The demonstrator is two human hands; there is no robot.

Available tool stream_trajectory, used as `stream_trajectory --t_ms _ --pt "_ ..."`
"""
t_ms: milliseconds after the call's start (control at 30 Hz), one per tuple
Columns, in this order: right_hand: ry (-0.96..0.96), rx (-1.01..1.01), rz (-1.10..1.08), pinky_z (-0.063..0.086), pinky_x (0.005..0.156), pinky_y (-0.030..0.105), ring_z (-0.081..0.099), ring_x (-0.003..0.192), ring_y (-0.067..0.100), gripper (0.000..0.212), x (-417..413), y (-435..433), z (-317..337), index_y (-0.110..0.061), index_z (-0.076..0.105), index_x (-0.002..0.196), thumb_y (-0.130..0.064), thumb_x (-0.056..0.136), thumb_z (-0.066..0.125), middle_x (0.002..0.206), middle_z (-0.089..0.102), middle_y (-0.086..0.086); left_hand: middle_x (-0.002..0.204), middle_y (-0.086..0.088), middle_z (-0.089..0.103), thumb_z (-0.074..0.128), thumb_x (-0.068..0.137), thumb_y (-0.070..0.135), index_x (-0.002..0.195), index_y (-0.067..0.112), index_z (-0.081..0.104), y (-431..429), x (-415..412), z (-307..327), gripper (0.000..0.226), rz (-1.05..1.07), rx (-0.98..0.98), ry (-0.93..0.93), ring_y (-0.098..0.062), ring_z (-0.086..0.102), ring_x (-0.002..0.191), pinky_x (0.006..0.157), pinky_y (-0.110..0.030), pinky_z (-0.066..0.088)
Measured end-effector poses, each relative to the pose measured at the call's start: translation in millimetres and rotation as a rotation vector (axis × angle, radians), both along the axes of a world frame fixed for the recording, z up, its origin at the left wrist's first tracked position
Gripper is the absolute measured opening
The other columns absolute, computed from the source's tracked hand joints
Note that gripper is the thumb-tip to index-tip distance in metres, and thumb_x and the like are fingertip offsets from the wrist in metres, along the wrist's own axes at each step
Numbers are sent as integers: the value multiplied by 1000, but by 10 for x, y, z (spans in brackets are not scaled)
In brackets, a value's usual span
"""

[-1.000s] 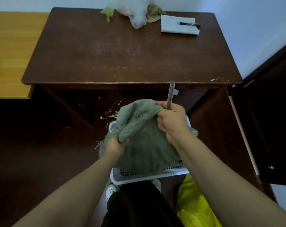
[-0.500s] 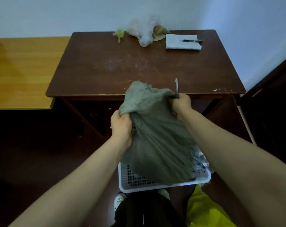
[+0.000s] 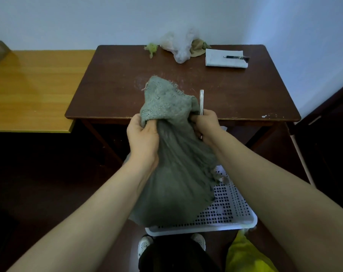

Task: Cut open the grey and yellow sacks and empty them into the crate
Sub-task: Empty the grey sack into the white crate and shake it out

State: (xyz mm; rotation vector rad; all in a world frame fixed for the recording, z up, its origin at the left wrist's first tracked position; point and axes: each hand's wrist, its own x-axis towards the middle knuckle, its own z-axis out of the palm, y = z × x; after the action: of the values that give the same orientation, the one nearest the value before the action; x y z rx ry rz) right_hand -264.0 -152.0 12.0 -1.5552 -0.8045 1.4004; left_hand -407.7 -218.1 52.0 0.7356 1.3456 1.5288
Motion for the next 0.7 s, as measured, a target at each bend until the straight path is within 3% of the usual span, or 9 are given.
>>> stream_trajectory --t_ms 67,167,233,300,367,467,533,600,700 --pt "-13 4 0 21 31 12 30 22 9 28 -14 -53 -86 -8 52 63 5 87 51 30 42 -3 84 -6 67 61 90 9 90 10 60 -1 -58 -26 2 -37 -23 -25 -15 65 78 72 -30 55" --pt "-237 -50 89 40 48 22 49 44 15 32 69 -202 -433 -13 56 61 6 86 51 42 55 -2 110 -16 65 67 84 4 118 5 54 -140 -152 -307 36 -108 -276 8 -27 65 97 82 -38 56" --pt "-389 -156 126 37 62 32 46 57 19 36 154 -361 -774 -16 54 58 3 89 48 58 54 5 124 -13 56 68 83 -1 138 6 39 -314 -225 -582 62 -154 -508 100 -27 60 106 91 -40 52" --pt "-473 -301 114 32 60 32 35 54 18 37 227 -540 -1070 -18 48 59 -2 92 43 60 44 4 133 -16 50 67 83 -2 145 5 29 -452 -314 -842 73 -195 -640 168 -30 55 115 99 -43 47" --pt "-522 -416 110 39 58 32 38 56 18 29 270 -685 -1236 -14 51 68 -4 94 42 64 43 3 135 -18 51 67 81 -4 144 3 32 -514 -405 -1011 72 -227 -719 207 -32 56 115 100 -45 47" --pt "-455 -488 56 45 71 40 45 68 25 19 245 -730 -1272 -3 57 98 -3 96 38 75 49 9 128 -17 55 71 76 -6 141 5 36 -543 -509 -1139 75 -319 -792 237 -34 60 107 90 -44 52" --pt "-429 -429 64 47 74 40 51 77 29 21 109 -607 -1167 -2 58 108 -3 96 41 86 55 12 121 -13 58 75 72 -4 140 6 37 -528 -535 -1157 78 -393 -792 276 -33 60 106 90 -43 53" --pt "-288 -314 60 54 75 37 63 81 27 18 -117 -485 -995 -2 64 103 -3 94 48 86 63 10 121 -11 59 78 69 -4 138 7 40 -490 -535 -1170 79 -429 -760 317 -30 59 109 93 -41 51" --pt "-42 -304 222 50 48 28 64 55 18 19 -331 -637 -892 -12 66 81 -1 91 53 67 67 5 133 -10 50 81 65 1 147 19 26 -477 -560 -1254 100 -512 -695 494 -27 51 122 103 -41 44"
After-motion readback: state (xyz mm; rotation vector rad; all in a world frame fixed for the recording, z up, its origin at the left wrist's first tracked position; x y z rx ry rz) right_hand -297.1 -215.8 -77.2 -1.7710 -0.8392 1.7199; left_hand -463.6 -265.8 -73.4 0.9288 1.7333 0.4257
